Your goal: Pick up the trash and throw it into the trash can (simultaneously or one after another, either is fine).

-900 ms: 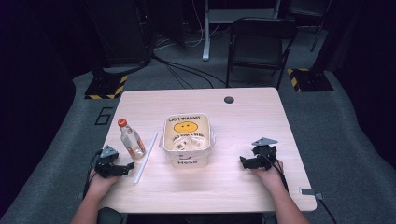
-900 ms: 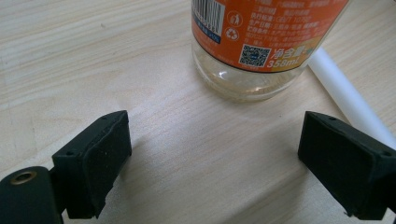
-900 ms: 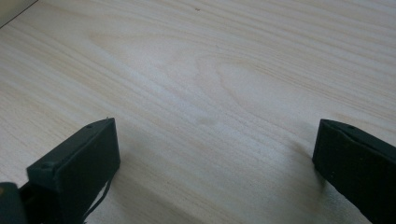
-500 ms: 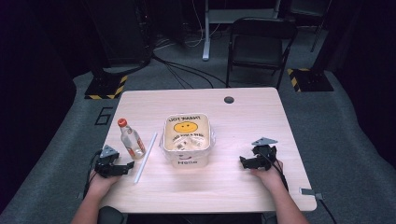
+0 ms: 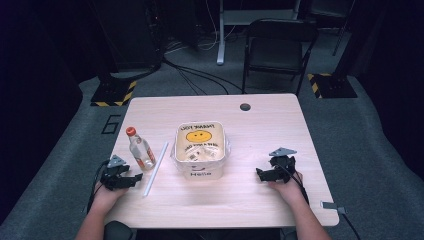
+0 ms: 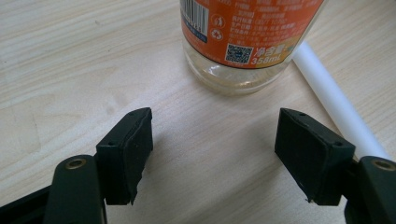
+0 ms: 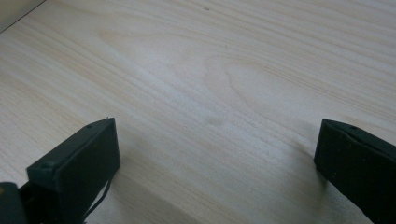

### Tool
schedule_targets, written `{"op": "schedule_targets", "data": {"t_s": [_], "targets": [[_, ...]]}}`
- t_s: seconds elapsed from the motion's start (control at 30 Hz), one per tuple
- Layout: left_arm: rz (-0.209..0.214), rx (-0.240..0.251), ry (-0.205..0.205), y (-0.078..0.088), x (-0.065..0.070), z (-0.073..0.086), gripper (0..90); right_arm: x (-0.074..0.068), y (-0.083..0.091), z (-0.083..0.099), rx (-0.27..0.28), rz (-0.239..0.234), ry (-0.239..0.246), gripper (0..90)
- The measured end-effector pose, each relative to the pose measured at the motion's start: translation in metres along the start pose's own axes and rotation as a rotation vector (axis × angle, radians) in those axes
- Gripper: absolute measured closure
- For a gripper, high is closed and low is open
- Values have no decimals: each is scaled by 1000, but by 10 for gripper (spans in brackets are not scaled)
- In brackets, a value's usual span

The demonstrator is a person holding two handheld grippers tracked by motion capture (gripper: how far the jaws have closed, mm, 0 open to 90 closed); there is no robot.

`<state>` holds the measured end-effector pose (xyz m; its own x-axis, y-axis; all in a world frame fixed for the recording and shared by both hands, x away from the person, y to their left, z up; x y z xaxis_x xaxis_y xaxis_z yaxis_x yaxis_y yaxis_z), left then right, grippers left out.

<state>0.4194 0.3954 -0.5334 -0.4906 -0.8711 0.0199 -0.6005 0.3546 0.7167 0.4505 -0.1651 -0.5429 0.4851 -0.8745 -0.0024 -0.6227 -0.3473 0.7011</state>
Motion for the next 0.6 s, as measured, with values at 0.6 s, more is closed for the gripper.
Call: {"op": "schedule_targets", "data": {"t_s": [0.6], "targets": [[19, 28, 123, 24, -11, -18, 398, 0, 0, 0, 0, 0, 0, 0]]}}
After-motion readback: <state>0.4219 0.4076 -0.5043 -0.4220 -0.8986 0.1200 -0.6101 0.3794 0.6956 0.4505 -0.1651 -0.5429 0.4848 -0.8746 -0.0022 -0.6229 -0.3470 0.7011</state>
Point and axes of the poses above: each handheld gripper's, and its own axes: y roughly backward along the jaws, z roughly out of its underside, x roughly to its right, the point moved 2 cm from there along -y, roughly forward along the jaws
